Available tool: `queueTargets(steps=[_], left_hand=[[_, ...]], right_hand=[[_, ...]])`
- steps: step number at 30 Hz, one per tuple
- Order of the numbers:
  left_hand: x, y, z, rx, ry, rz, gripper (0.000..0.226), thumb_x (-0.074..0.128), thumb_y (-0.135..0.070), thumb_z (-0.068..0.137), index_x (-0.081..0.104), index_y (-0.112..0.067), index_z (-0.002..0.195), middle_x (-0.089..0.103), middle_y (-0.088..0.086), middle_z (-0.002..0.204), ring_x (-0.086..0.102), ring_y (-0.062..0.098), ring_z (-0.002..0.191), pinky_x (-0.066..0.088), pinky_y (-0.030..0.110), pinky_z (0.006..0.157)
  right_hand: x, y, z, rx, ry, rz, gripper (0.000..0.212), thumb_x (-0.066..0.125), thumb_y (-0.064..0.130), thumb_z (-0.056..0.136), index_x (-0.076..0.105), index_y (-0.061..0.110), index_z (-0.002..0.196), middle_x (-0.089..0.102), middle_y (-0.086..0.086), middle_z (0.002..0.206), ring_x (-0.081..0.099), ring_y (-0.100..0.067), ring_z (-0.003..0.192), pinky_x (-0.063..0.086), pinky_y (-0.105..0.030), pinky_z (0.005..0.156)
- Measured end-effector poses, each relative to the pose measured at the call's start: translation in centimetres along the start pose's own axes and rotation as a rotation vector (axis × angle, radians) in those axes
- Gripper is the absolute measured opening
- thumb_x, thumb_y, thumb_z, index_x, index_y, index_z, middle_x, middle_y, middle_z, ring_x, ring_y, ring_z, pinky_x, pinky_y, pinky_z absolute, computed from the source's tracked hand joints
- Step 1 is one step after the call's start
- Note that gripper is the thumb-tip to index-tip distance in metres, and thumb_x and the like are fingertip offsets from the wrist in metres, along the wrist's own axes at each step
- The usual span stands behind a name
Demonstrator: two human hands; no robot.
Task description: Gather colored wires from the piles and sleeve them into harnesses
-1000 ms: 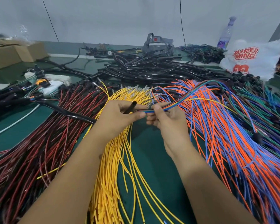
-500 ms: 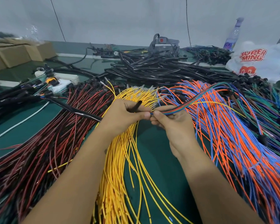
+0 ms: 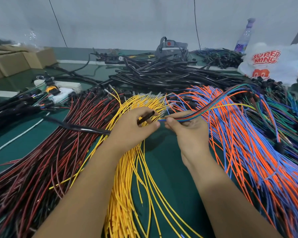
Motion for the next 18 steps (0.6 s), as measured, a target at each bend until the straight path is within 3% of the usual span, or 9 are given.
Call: queueTargets(steps=[4,10,14,18], left_hand=[[-0.01,0.26,0.13,-0.001,0.031,-0.006,0.018,0.054,-0.019,0.096,0.064,-0.019,0.111,0.060,-0.012,0.096,0.054,0.003,0.089,0.040,0.015,0.077],[0.10,0.27,0.21,0.095,0.098,0.068,0.014,0.055,-0.016,0.096,0.066,-0.022,0.103,0.061,-0.019,0.078,0.051,-0.009,0.070,0.034,0.008,0.064],[0.24,0.42,0.28,0.096,0.082,0.065,0.014,0.058,-0.018,0.095,0.068,-0.023,0.103,0.061,-0.027,0.075,0.053,-0.012,0.070,0.034,0.004,0.063],[0.39,0.32,0.36,0.099,0.068,0.085,0.015,0.060,-0.022,0.094,0.068,-0.029,0.104,0.064,-0.026,0.085,0.056,-0.011,0.081,0.037,0.005,0.069]], right_hand=[[-0.46,0.15,0.39,-0.014,-0.047,0.053,0.007,0.061,-0.011,0.086,0.066,-0.007,0.089,0.067,-0.011,0.072,0.063,-0.009,0.061,0.052,-0.020,0.068],[-0.47,0.47,0.12,-0.024,-0.032,0.115,0.010,0.062,-0.012,0.085,0.065,-0.002,0.086,0.066,-0.010,0.071,0.062,-0.010,0.060,0.052,-0.019,0.066],[-0.38,0.31,0.08,-0.031,-0.047,0.099,0.007,0.062,-0.012,0.085,0.065,-0.008,0.091,0.067,-0.015,0.077,0.064,-0.013,0.066,0.053,-0.020,0.068],[-0.04,0.03,-0.16,-0.074,-0.036,0.031,0.010,0.063,-0.012,0.084,0.063,-0.011,0.094,0.068,-0.011,0.078,0.065,-0.010,0.068,0.054,-0.022,0.072]])
Point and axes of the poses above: each hand's wrist, its own z-axis towards the middle knuckle, its own x-axis out of the palm, y = z × x, the point moved 1 cm from there along z, towards the middle knuckle
